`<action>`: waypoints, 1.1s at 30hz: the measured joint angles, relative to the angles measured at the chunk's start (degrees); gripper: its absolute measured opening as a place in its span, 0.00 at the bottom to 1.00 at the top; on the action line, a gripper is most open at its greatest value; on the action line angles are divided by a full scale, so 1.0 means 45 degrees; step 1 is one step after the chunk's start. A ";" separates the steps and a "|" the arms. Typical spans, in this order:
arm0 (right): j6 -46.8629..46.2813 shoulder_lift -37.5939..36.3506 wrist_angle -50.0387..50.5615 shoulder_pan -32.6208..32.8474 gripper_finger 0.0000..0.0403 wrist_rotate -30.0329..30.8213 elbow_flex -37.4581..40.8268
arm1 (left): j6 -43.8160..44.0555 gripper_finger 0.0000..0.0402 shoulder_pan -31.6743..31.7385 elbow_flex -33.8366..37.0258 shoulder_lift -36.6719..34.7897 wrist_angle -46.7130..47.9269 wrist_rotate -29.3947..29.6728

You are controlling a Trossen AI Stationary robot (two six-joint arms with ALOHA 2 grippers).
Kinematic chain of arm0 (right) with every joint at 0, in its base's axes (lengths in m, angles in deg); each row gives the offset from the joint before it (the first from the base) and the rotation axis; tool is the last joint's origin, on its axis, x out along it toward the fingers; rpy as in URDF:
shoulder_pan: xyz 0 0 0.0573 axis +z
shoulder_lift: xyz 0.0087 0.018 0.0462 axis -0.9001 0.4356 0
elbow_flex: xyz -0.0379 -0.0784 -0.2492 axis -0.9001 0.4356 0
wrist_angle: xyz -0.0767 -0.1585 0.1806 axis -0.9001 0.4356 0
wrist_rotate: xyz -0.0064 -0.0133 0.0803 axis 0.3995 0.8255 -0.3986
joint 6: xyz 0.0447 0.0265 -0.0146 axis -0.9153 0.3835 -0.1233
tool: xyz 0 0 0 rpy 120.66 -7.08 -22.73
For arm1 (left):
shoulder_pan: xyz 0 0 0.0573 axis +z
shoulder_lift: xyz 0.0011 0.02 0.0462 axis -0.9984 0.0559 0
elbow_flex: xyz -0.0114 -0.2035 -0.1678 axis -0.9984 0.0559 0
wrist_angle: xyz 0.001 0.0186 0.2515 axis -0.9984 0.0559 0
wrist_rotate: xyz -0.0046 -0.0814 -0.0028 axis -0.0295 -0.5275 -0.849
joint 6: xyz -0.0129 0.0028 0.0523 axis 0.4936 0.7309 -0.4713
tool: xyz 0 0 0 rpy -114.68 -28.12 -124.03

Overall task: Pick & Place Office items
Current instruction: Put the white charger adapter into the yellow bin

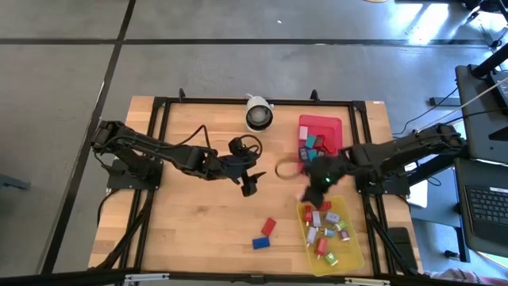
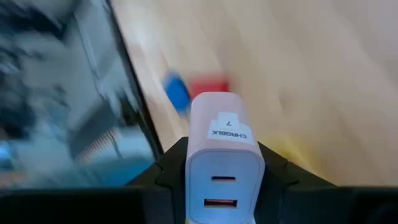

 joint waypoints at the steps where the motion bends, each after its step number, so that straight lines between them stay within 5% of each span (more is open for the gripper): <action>1: -0.0199 -0.0031 0.0651 0.0423 0.30 0.0049 0.0000 | 0.0177 0.72 -0.0011 0.0000 -0.0001 0.0000 0.0325; 5: -0.1580 0.0019 0.2306 0.2294 0.34 0.0877 0.0000 | 0.1461 0.72 0.0000 0.0000 -0.0005 0.0005 0.2046; 14: -0.4421 0.0808 0.2238 0.5206 0.31 0.1434 0.0005 | 0.5162 0.72 0.0005 0.0000 -0.0010 0.0009 0.5187; 27: -0.5951 0.3451 0.1155 0.6674 0.33 0.0530 -0.0005 | 0.6335 0.72 0.0013 0.0000 -0.0010 0.0029 0.3301; 33: -0.5665 0.3729 0.1086 0.6680 0.39 0.1217 -0.0002 | 0.6377 0.72 0.0051 0.0002 -0.0010 0.0027 0.3169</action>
